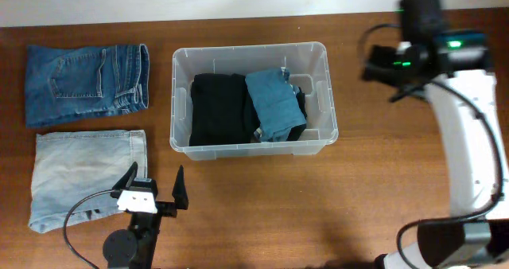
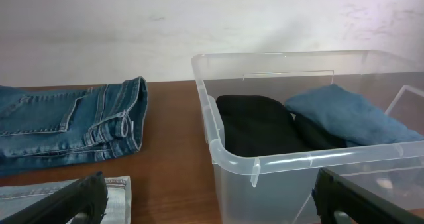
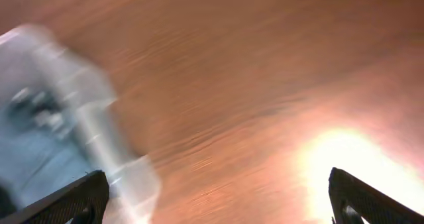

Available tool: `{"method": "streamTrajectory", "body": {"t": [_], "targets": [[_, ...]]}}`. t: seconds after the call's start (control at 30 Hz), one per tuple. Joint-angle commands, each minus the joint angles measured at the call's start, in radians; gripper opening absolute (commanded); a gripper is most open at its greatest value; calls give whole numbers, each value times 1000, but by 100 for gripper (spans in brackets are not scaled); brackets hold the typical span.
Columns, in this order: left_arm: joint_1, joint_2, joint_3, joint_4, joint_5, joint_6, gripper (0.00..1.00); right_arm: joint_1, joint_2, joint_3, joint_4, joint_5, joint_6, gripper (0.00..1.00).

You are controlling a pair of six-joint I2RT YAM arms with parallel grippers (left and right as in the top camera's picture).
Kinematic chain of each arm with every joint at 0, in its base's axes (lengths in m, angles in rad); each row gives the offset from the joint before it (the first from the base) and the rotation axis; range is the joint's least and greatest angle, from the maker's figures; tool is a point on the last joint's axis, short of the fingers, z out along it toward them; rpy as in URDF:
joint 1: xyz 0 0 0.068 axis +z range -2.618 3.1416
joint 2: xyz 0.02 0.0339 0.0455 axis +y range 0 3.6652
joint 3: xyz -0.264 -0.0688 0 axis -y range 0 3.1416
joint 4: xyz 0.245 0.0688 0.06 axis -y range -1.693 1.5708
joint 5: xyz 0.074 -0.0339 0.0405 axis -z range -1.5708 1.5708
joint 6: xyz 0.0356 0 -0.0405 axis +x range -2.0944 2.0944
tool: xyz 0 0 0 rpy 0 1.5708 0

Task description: Pack container

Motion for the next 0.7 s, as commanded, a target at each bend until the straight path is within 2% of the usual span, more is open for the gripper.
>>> {"method": "streamTrajectory", "body": {"t": [0.0,0.13,0.3,0.5,0.67], "targets": [[6,-8,-6,-2,-4,15,99,-138,-13,-47,-7,-13,15,99],[6,-8,-6,-2,-4,15,100,-273,-12,-93,-3,-87,16,99],[6,-8,-6,-2,-4,15,100,-373,-8,-125,27,-85,19,99],[6,-8,-6,-2,-4,15,99,-407,25,-128,43,-69,85,98],[6,-8,-6,-2,-4,15,99,-406,78,-128,55,-10,87,98]]}}
